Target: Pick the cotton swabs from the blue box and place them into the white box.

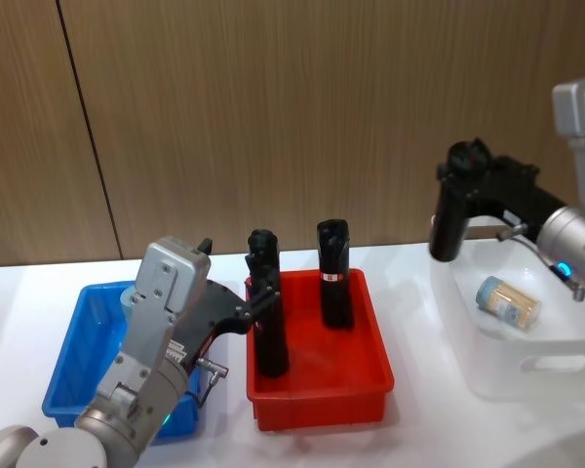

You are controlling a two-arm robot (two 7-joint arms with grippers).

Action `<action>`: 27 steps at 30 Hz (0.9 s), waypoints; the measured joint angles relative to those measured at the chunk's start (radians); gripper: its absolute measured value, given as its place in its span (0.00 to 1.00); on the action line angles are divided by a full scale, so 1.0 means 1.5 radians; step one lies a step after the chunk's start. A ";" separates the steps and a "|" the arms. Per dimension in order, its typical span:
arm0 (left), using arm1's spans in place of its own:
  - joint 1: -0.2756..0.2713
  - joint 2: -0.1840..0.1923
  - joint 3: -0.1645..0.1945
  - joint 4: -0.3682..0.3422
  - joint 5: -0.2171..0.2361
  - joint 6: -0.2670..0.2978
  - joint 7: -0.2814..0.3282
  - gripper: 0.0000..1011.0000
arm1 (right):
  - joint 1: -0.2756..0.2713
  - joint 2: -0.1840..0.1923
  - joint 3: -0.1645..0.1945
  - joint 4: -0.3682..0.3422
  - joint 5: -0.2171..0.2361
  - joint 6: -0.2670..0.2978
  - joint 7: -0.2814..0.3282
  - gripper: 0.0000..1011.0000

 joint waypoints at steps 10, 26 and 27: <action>0.000 0.000 0.000 0.000 0.000 0.000 0.000 0.99 | 0.021 0.014 0.021 0.052 -0.014 -0.015 -0.020 0.53; 0.000 0.000 0.000 0.000 0.000 0.000 0.000 0.99 | 0.027 0.022 0.032 0.129 -0.024 -0.034 -0.033 0.62; 0.000 0.000 0.000 0.000 0.000 0.000 0.000 0.99 | 0.027 0.022 0.032 0.129 -0.024 -0.034 -0.033 0.66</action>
